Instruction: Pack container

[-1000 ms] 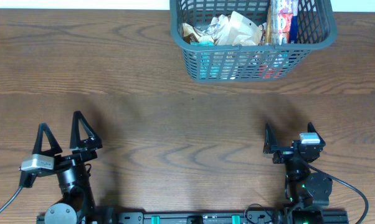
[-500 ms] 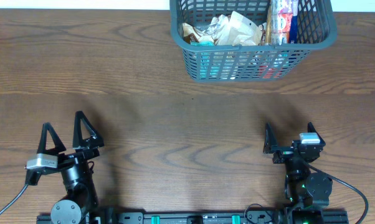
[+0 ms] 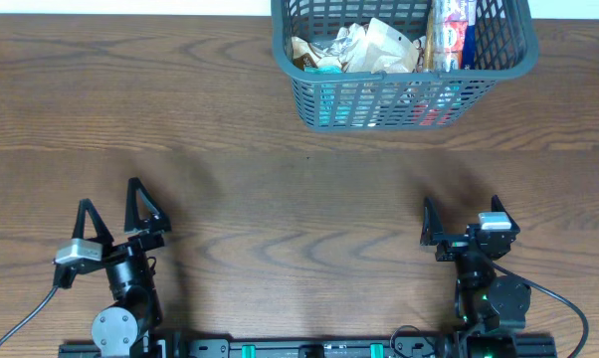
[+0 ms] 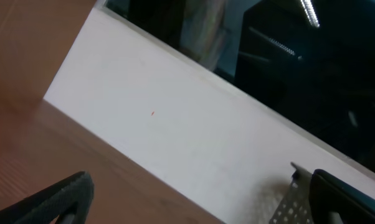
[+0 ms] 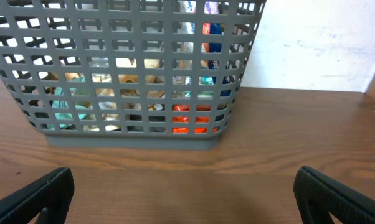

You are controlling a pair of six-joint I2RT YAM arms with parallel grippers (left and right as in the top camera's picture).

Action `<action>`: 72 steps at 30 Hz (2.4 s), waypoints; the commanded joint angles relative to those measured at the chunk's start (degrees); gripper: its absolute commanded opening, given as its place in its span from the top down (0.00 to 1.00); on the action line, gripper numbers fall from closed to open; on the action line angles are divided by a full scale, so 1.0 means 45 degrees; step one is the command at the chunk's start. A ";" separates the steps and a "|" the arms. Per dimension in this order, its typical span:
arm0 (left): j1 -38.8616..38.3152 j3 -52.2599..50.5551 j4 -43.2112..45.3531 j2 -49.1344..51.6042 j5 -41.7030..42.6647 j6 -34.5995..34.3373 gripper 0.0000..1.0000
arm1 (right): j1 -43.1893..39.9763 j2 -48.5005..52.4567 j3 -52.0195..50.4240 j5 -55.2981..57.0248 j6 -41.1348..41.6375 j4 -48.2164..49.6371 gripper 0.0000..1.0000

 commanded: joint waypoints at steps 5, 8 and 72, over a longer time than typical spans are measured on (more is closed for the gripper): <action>0.0063 -0.0024 -0.0763 -0.0117 -0.0228 -0.0024 0.01 | 0.0097 -0.0083 -0.0034 0.0131 0.0078 -0.0058 0.01; 0.0063 -0.0024 -0.1608 -0.0117 -0.0063 -0.0024 0.01 | 0.0097 -0.0083 -0.0034 0.0131 0.0078 -0.0058 0.01; 0.0063 -0.0019 -0.5911 0.0325 0.2161 0.4114 0.01 | 0.0097 -0.0083 -0.0034 0.0131 0.0078 -0.0058 0.01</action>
